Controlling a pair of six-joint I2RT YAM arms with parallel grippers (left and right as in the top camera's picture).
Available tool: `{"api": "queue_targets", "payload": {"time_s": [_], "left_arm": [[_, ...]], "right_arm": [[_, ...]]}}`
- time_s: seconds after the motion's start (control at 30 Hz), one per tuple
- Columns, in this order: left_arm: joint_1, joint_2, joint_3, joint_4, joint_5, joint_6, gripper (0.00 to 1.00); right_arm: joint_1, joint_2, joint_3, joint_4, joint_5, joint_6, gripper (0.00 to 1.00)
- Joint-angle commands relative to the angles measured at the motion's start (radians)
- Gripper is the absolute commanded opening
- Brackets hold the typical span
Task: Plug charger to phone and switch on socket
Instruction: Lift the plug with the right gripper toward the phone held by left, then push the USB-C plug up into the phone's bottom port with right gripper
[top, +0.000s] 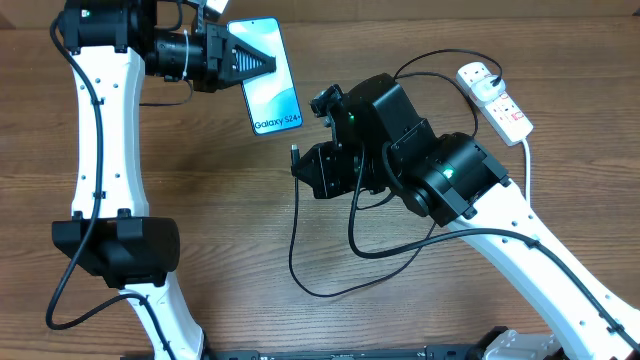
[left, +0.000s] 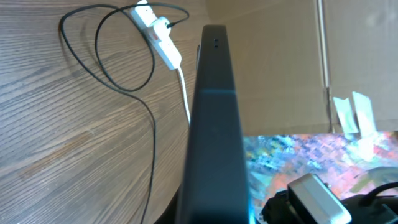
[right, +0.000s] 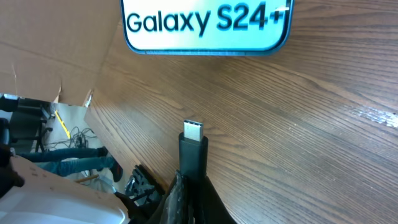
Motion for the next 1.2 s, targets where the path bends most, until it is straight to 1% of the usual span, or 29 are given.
{"api": "queue_targets", "payload": {"time_s": [0.0, 0.2, 0.33, 0.5, 0.9, 1.17], "left_arm": [[-0.030, -0.003, 0.002, -0.004, 0.005, 0.044, 0.04], [-0.049, -0.003, 0.002, -0.003, 0.046, 0.042, 0.04], [-0.048, -0.003, 0.002, -0.003, 0.045, 0.039, 0.04], [-0.048, -0.003, 0.002, -0.004, 0.046, 0.002, 0.04], [-0.061, -0.003, 0.002, -0.029, 0.044, 0.003, 0.04], [-0.069, -0.003, 0.002, -0.032, 0.002, 0.030, 0.04]], "right_arm": [[0.002, 0.001, 0.007, 0.005, 0.008, -0.009, 0.04], [0.003, 0.008, 0.005, -0.019, 0.001, 0.012, 0.04], [0.003, 0.008, 0.005, -0.017, 0.000, 0.013, 0.04], [0.003, 0.009, 0.005, -0.017, 0.005, 0.013, 0.04], [0.003, 0.050, 0.004, -0.014, 0.030, 0.038, 0.04], [0.003, 0.052, 0.004, 0.008, 0.027, 0.039, 0.04]]}}
